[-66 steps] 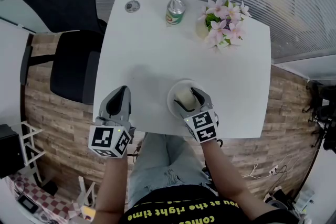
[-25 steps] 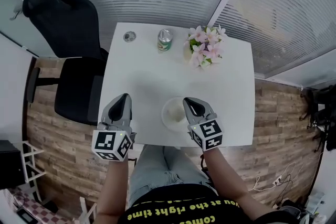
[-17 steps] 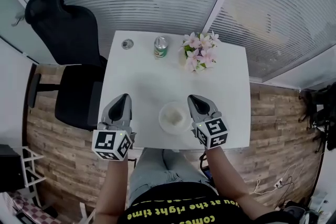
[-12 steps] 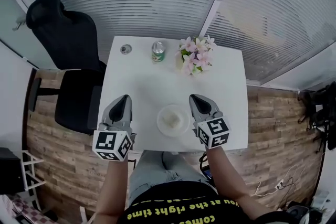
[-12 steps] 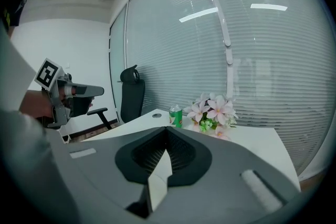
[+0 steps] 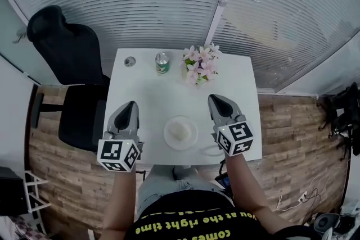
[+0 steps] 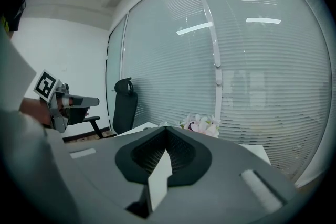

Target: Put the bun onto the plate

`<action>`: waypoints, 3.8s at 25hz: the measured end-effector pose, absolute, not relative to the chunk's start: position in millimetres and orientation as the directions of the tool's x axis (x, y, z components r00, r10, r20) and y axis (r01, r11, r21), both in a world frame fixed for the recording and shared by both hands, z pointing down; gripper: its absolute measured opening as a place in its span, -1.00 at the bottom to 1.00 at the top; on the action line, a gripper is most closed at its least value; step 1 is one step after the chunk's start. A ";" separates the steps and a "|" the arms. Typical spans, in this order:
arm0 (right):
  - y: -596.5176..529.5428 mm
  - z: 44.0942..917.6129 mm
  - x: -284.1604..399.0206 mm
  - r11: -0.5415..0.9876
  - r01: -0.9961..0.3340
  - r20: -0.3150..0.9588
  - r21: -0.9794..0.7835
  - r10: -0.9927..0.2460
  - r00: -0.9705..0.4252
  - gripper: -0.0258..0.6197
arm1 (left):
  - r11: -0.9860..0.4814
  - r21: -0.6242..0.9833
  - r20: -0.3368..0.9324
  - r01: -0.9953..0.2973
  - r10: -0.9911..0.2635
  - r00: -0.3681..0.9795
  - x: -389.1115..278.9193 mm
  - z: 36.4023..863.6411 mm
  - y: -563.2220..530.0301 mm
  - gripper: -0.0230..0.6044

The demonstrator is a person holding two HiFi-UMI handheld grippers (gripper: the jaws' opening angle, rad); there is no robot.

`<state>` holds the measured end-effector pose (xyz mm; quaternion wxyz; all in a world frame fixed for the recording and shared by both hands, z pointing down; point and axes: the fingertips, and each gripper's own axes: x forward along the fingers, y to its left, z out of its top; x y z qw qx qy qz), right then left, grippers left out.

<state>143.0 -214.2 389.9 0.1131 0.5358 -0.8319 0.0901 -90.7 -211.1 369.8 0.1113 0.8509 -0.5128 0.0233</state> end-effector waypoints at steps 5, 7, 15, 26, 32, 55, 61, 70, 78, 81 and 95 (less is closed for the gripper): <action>-211.6 373.3 155.7 0.403 -0.915 0.264 -0.022 -0.880 -0.394 -0.90 | -0.454 0.160 0.136 -0.877 -0.869 0.475 -88.4 361.1 -212.2 -0.93; -210.8 367.6 161.2 0.405 -0.914 0.259 -0.019 -0.881 -0.395 -0.90 | -0.455 0.162 0.130 -0.875 -0.870 0.476 -86.4 359.3 -212.0 -0.92; -201.7 350.6 174.7 0.411 -0.911 0.229 -0.030 -0.884 -0.407 -0.90 | -0.475 0.157 0.129 -0.866 -0.859 0.495 -79.4 358.3 -205.0 -0.93; -188.1 342.8 178.0 0.446 -0.891 0.191 -0.083 -0.871 -0.453 -0.90 | -0.498 0.153 0.130 -0.854 -0.846 0.517 -71.0 358.2 -197.1 -0.92; -180.5 337.1 171.9 0.485 -0.870 0.146 -0.087 -0.858 -0.493 -0.90 | -0.505 0.155 0.130 -0.849 -0.842 0.524 -68.1 359.9 -193.7 -0.92; -175.8 335.2 172.3 0.507 -0.853 0.131 -0.127 -0.843 -0.521 -0.90 | -0.502 0.160 0.130 -0.850 -0.843 0.522 -68.0 359.3 -192.3 -0.92; -174.9 335.2 173.3 0.514 -0.846 0.127 -0.141 -0.838 -0.531 -0.90 | -0.504 0.163 0.132 -0.848 -0.841 0.525 -65.2 361.4 -191.7 -0.93; -174.8 337.9 173.7 0.520 -0.843 0.134 -0.136 -0.834 -0.536 -0.90 | -0.505 0.166 0.129 -0.847 -0.840 0.527 -60.2 361.2 -194.2 -0.92; -172.9 340.2 171.5 0.524 -0.840 0.136 -0.143 -0.830 -0.541 -0.90 | -0.505 0.166 0.131 -0.847 -0.840 0.527 -59.8 361.4 -192.8 -0.92; -172.9 341.7 170.3 0.525 -0.838 0.136 -0.148 -0.829 -0.543 -0.90 | -0.505 0.166 0.134 -0.847 -0.840 0.526 -59.9 363.2 -192.0 -0.92; -172.1 342.6 165.9 0.534 -0.834 0.147 -0.137 -0.822 -0.551 -0.90 | -0.504 0.159 0.136 -0.849 -0.840 0.525 -62.4 363.0 -190.2 -0.92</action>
